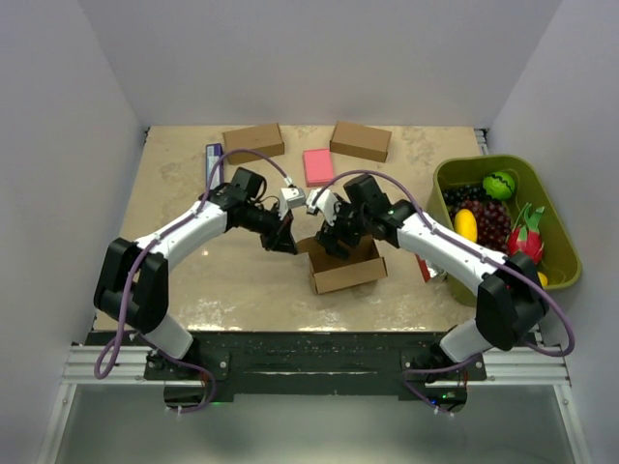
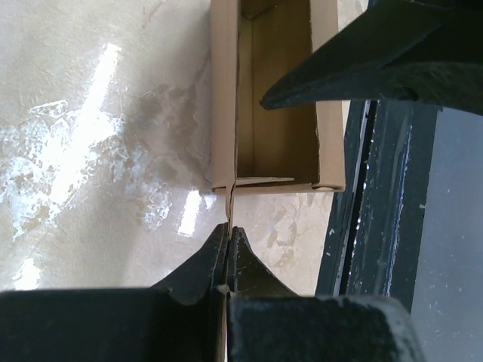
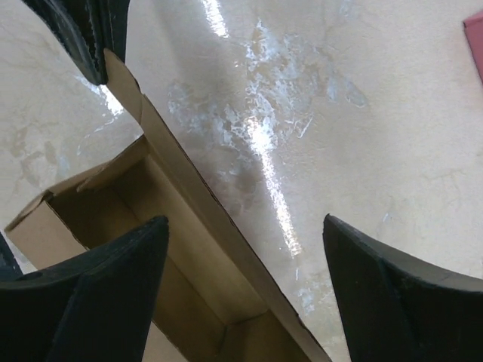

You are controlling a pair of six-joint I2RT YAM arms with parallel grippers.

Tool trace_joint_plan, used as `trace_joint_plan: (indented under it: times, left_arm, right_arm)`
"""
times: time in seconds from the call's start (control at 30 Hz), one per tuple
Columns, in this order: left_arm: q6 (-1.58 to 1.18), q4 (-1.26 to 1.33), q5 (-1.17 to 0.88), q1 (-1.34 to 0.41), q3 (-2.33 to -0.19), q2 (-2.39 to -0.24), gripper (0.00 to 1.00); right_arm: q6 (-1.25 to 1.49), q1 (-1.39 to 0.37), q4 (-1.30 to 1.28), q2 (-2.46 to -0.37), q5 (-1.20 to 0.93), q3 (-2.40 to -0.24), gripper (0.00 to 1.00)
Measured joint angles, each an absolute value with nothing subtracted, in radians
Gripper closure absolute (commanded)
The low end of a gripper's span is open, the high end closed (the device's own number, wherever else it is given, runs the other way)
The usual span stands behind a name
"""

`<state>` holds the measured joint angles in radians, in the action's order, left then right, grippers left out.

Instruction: Fold the paper box

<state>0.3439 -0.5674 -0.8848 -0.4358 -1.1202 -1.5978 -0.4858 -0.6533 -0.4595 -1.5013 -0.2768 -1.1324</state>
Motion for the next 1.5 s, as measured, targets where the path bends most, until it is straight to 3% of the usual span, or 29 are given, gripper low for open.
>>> trace_joint_plan:
  times: [0.1,0.27,0.3,0.43,0.5,0.57,0.7,0.83,0.93,1.13,1.23,1.33,1.5]
  left_arm:
    - [0.337,-0.565,-0.875,-0.432,-1.12,-1.598,0.99]
    - [0.306,-0.545,-0.834,-0.432,-1.12,-1.598,0.81]
    - [0.297,-0.535,-0.823,-0.43,-1.12,-1.598,0.7]
    - [0.26,-0.504,-0.773,-0.421,-1.12,-1.597,0.46]
    - [0.24,-0.48,-0.752,-0.418,-1.12,-1.595,0.25]
    - [0.205,-0.442,-0.728,-0.416,-1.113,-1.583,0.11]
    - [0.146,-0.381,-0.64,-0.412,-1.084,-1.521,0.06]
    - [0.055,-0.291,-0.462,-0.405,-1.017,-1.386,0.01]
    - [-0.039,-0.217,-0.388,-0.4,-0.929,-1.245,0.03]
    - [-0.238,-0.064,-0.417,-0.421,-0.644,-0.949,0.23]
    - [-0.324,-0.007,-0.422,-0.479,-0.529,-0.925,0.34]
    - [-0.388,0.03,-0.415,-0.555,-0.426,-0.941,0.52]
    - [-0.472,0.141,-0.415,-0.596,-0.337,-1.012,0.63]
  right_arm:
    - [-0.482,-0.647,-0.474,-1.518,-0.293,-1.142,0.48]
    - [-0.455,-0.647,-0.489,-1.519,-0.295,-1.147,0.66]
    - [-0.446,-0.647,-0.496,-1.519,-0.295,-1.147,0.67]
    - [-0.42,-0.647,-0.524,-1.519,-0.297,-1.148,0.76]
    - [-0.408,-0.647,-0.533,-1.519,-0.3,-1.15,0.8]
    - [-0.395,-0.647,-0.54,-1.519,-0.303,-1.151,0.83]
    - [-0.366,-0.647,-0.551,-1.519,-0.307,-1.151,0.97]
    - [-0.332,-0.648,-0.552,-1.518,-0.307,-1.151,0.98]
    - [-0.31,-0.648,-0.551,-1.514,-0.31,-1.151,0.98]
    - [-0.267,-0.648,-0.551,-1.498,-0.326,-1.15,0.98]
    - [-0.245,-0.649,-0.549,-1.498,-0.328,-1.15,0.98]
    - [-0.229,-0.65,-0.539,-1.495,-0.327,-1.142,0.98]
    - [-0.2,-0.652,-0.528,-1.487,-0.332,-1.129,0.97]
